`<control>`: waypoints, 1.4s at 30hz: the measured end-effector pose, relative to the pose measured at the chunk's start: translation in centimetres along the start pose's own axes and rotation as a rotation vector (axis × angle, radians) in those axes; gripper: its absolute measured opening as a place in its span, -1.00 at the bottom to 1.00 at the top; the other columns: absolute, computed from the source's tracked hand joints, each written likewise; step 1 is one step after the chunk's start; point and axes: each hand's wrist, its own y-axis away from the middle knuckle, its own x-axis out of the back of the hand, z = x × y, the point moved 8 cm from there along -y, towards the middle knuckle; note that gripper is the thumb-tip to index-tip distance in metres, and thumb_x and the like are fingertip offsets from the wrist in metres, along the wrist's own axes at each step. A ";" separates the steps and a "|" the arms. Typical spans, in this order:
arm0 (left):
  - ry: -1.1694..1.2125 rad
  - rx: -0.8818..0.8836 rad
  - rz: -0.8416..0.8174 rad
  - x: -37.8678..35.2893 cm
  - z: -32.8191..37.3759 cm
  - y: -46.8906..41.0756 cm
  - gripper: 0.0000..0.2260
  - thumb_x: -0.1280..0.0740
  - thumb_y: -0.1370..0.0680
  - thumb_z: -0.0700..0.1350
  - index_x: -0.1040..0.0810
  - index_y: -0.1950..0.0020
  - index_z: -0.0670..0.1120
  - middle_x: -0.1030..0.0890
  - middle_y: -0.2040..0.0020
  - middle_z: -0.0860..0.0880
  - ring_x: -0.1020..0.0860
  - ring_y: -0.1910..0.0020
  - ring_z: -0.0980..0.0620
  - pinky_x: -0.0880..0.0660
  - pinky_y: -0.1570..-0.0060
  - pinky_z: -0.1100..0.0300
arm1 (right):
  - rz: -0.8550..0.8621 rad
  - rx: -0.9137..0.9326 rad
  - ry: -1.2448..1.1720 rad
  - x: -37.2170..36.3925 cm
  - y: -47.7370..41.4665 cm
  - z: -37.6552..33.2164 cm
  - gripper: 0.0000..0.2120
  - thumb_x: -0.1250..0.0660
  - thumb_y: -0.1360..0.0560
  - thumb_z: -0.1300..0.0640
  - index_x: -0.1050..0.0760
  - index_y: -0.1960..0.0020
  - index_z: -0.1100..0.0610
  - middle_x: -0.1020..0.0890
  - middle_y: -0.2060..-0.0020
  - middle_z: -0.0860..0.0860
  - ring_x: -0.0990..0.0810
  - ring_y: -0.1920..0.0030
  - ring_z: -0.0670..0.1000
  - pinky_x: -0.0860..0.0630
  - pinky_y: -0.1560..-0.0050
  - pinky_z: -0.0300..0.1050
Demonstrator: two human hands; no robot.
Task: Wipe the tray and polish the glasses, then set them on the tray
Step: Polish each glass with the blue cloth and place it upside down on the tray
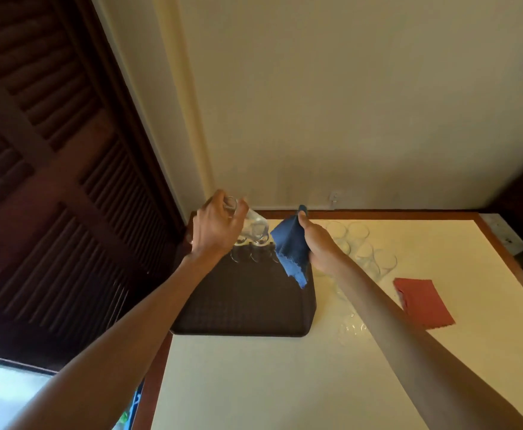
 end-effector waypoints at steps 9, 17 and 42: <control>-0.178 0.122 -0.431 -9.2 -8.2 8.3 -0.63 -0.47 -0.52 0.21 -0.57 -0.12 -0.04 -0.69 -0.07 -0.04 -0.68 0.00 -0.08 -0.64 0.00 0.01 | 0.116 -0.087 0.189 3.7 -4.7 10.5 -0.43 -0.19 -0.61 -0.24 -0.43 -0.41 0.16 -0.58 -0.25 0.14 -0.57 -0.24 0.17 -0.42 -0.39 0.16; -0.398 0.106 -0.676 -13.1 -11.0 12.2 -0.54 -0.45 -0.55 0.18 -0.49 -0.36 0.01 -0.55 -0.29 -0.09 -0.60 -0.22 -0.16 -0.54 -0.15 0.00 | 0.129 -0.144 0.243 4.8 -5.0 13.6 -0.49 -0.35 -0.51 -0.27 -0.52 -0.18 0.15 -0.64 -0.11 0.13 -0.62 -0.11 0.13 -0.51 -0.30 0.16; 0.367 0.419 -0.875 -7.0 -3.0 2.8 -0.68 -0.46 -0.61 -0.04 -0.63 -0.16 -0.30 -0.61 0.14 0.03 -0.52 0.17 0.12 -0.40 0.08 0.18 | -0.321 -0.067 0.117 -2.1 0.1 2.0 -0.78 -0.19 -0.58 0.07 -0.55 -0.02 0.17 -0.66 0.15 0.10 -0.60 0.10 0.09 -0.47 0.00 -0.05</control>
